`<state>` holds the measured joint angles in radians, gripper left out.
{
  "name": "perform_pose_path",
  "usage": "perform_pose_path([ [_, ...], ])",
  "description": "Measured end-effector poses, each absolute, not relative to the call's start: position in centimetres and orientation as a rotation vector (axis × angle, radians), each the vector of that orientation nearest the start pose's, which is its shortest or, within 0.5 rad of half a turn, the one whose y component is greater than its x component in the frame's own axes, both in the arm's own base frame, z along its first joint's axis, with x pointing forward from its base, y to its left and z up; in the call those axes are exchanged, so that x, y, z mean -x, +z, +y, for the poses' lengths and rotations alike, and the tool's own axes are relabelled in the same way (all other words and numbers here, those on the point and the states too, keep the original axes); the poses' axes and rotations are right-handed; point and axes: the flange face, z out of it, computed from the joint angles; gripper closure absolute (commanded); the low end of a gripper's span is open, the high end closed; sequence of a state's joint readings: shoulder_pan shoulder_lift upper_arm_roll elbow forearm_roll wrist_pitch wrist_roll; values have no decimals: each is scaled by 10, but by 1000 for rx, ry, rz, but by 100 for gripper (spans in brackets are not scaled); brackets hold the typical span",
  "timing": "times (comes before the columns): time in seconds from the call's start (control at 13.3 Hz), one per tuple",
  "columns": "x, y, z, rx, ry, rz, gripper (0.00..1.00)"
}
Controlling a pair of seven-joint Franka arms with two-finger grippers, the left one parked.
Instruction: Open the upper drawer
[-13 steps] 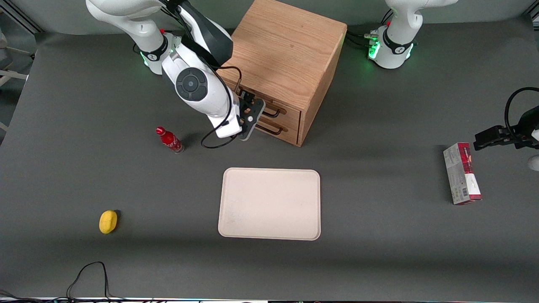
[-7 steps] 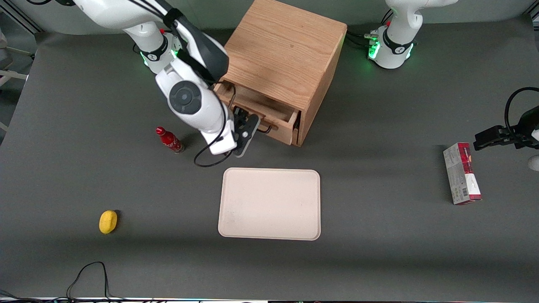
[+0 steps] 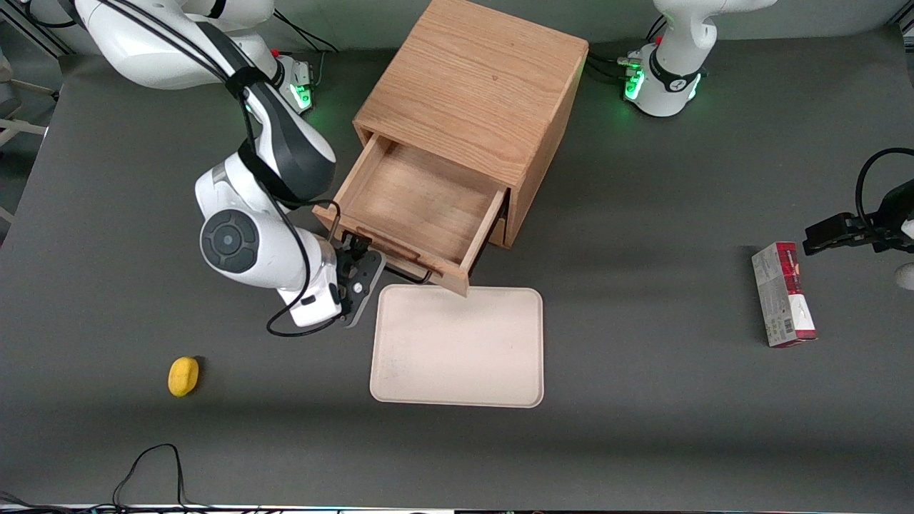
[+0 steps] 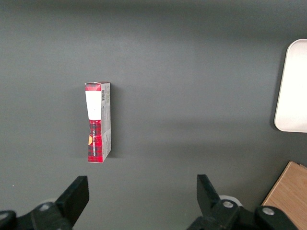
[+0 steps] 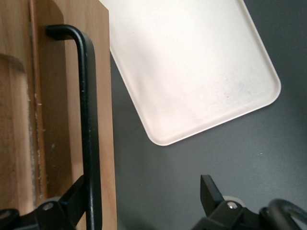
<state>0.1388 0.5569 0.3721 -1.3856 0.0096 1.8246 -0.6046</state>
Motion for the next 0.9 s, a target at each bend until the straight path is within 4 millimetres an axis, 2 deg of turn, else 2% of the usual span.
perform_pose_path([
  [0.22, -637, 402, 296, 2531, 90, -1488, 0],
  [0.53, -653, 418, 280, 2570, 30, -1457, 0],
  [0.75, -665, 422, 267, 2597, 3, -1430, 0],
  [0.9, -674, 435, 260, 2617, -45, -1418, 0],
])
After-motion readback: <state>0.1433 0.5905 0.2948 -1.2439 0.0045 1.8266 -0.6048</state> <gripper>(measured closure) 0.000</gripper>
